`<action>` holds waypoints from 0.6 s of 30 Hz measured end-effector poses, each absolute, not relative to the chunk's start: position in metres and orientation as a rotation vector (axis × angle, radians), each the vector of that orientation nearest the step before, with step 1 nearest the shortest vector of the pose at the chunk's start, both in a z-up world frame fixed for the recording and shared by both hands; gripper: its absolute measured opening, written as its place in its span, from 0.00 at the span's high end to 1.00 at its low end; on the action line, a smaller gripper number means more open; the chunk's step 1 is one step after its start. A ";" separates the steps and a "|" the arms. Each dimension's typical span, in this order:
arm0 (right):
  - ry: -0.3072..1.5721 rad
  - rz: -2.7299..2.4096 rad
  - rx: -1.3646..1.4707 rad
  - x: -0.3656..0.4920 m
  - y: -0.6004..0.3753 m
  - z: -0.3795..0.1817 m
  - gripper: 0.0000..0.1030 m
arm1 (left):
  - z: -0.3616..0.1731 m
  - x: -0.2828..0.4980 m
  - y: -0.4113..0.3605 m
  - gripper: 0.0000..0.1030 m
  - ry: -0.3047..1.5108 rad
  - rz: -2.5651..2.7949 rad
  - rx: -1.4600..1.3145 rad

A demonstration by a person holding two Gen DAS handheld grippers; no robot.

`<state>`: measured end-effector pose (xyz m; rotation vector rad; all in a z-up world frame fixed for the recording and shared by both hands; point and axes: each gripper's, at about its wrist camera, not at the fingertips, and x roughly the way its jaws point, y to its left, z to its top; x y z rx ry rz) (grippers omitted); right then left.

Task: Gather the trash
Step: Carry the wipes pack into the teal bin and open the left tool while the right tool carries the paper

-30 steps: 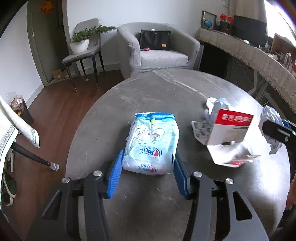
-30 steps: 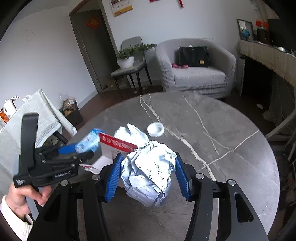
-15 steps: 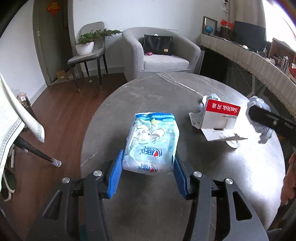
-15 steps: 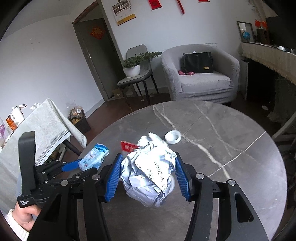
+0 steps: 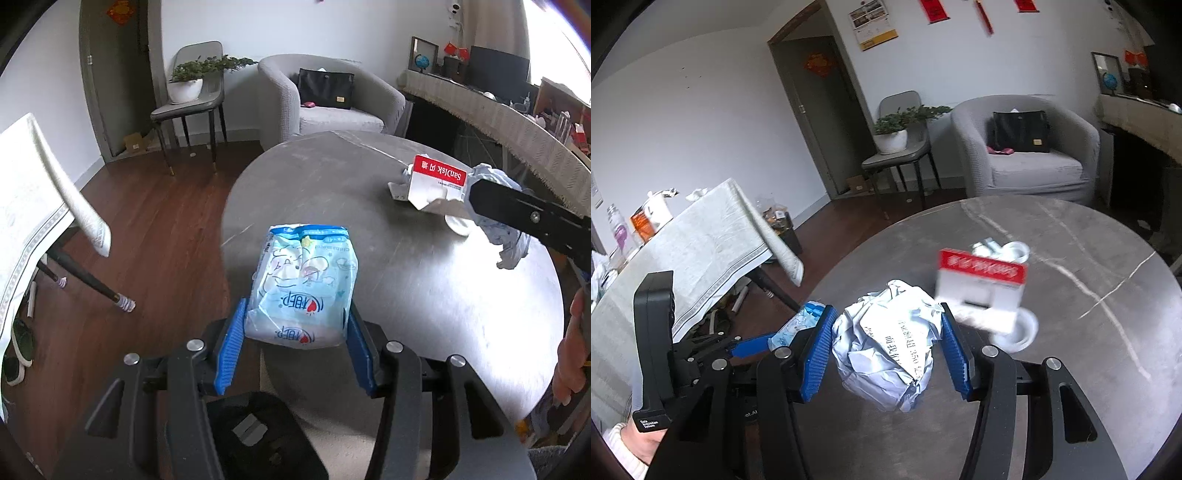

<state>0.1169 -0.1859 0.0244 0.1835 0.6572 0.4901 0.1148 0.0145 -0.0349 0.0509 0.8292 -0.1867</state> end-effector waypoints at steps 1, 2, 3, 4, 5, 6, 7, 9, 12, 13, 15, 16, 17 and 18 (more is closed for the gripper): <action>0.657 0.496 0.180 0.112 -0.179 0.024 0.46 | -0.034 0.109 0.020 0.47 0.825 -0.182 0.053; 0.658 0.500 0.178 0.109 -0.175 0.024 0.46 | -0.034 0.105 0.024 0.47 0.821 -0.178 0.051; 0.661 0.511 0.176 0.105 -0.168 0.024 0.46 | -0.034 0.100 0.028 0.47 0.820 -0.175 0.049; 0.659 0.521 0.172 0.100 -0.161 0.024 0.46 | -0.036 0.096 0.033 0.47 0.821 -0.169 0.050; 0.659 0.526 0.169 0.097 -0.156 0.025 0.46 | -0.038 0.092 0.037 0.47 0.824 -0.162 0.047; 0.658 0.536 0.166 0.093 -0.149 0.025 0.46 | -0.041 0.088 0.044 0.47 0.833 -0.154 0.039; 0.658 0.543 0.164 0.090 -0.144 0.026 0.46 | -0.044 0.086 0.048 0.47 0.840 -0.149 0.034; 0.656 0.557 0.156 0.084 -0.132 0.027 0.46 | -0.047 0.079 0.058 0.47 0.849 -0.142 0.024; 0.667 0.575 0.141 0.077 -0.114 0.025 0.46 | -0.051 0.068 0.071 0.47 0.859 -0.132 0.014; 0.671 0.580 0.138 0.074 -0.110 0.024 0.46 | -0.052 0.063 0.076 0.47 0.864 -0.131 0.010; 0.676 0.588 0.133 0.070 -0.100 0.022 0.46 | -0.055 0.056 0.085 0.47 0.869 -0.127 0.002; 0.679 0.595 0.131 0.067 -0.095 0.021 0.46 | -0.058 0.051 0.091 0.47 0.877 -0.123 -0.006; 0.680 0.600 0.128 0.065 -0.091 0.021 0.46 | -0.059 0.049 0.094 0.47 0.883 -0.120 -0.009; 0.682 0.605 0.121 0.062 -0.086 0.020 0.46 | -0.063 0.046 0.099 0.47 0.896 -0.114 -0.011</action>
